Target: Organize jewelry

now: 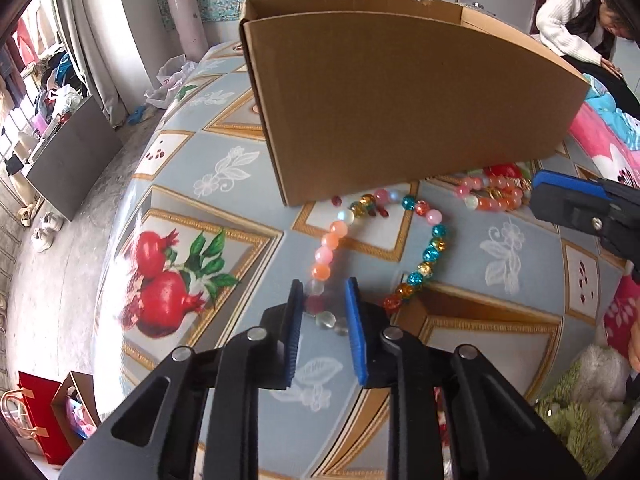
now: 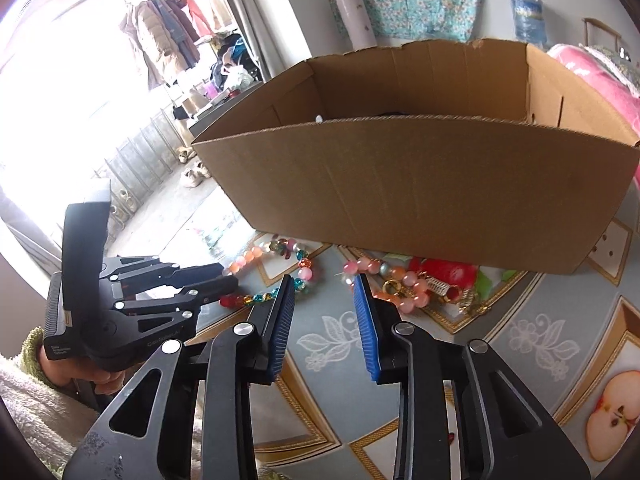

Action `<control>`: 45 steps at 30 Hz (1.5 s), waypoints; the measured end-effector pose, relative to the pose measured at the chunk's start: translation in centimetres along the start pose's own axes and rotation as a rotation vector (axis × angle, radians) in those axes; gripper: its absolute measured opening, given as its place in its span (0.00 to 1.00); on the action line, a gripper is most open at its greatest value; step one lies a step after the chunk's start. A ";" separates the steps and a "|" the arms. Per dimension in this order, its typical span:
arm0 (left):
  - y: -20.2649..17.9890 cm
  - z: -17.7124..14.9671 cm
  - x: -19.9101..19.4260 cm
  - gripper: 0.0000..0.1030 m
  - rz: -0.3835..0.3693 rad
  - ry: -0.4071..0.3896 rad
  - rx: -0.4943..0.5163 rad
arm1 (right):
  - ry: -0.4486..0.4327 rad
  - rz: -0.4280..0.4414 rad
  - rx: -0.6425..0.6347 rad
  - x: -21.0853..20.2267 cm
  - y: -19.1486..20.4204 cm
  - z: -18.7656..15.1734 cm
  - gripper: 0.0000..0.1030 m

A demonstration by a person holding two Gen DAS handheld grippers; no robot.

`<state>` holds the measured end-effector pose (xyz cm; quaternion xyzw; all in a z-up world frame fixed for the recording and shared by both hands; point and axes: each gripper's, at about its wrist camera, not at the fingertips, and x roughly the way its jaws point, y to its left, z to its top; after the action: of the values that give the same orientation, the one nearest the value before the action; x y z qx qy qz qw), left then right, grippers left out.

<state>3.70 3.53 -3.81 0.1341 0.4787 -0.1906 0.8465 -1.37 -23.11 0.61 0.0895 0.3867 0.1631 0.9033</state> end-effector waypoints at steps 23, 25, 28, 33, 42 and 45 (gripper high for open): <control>2.3 -2.5 -1.4 0.20 -0.097 -0.080 -0.082 | 0.181 -0.033 -0.147 6.7 4.3 1.3 0.07; 2.6 -2.0 -1.2 0.20 -0.096 -0.089 -0.086 | 0.186 -0.043 -0.154 6.5 4.5 1.1 0.07; 2.7 -1.2 -0.7 0.20 -0.093 -0.084 -0.072 | 0.192 -0.054 -0.160 6.5 4.9 0.8 0.07; 2.2 -0.3 0.0 0.20 -0.054 -0.076 -0.027 | 0.191 -0.077 -0.161 5.8 5.1 0.1 0.07; 0.6 -0.7 -0.3 0.20 -0.034 -0.080 0.089 | 0.190 -0.085 -0.171 7.0 6.0 -0.1 0.10; 0.4 -0.8 -0.3 0.16 -0.030 -0.092 0.096 | 0.185 -0.088 -0.183 7.4 6.3 -0.4 0.10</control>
<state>3.13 4.27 -3.89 0.1583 0.4317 -0.2319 0.8572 1.74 -14.58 -2.76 -0.0259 0.4555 0.1654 0.8744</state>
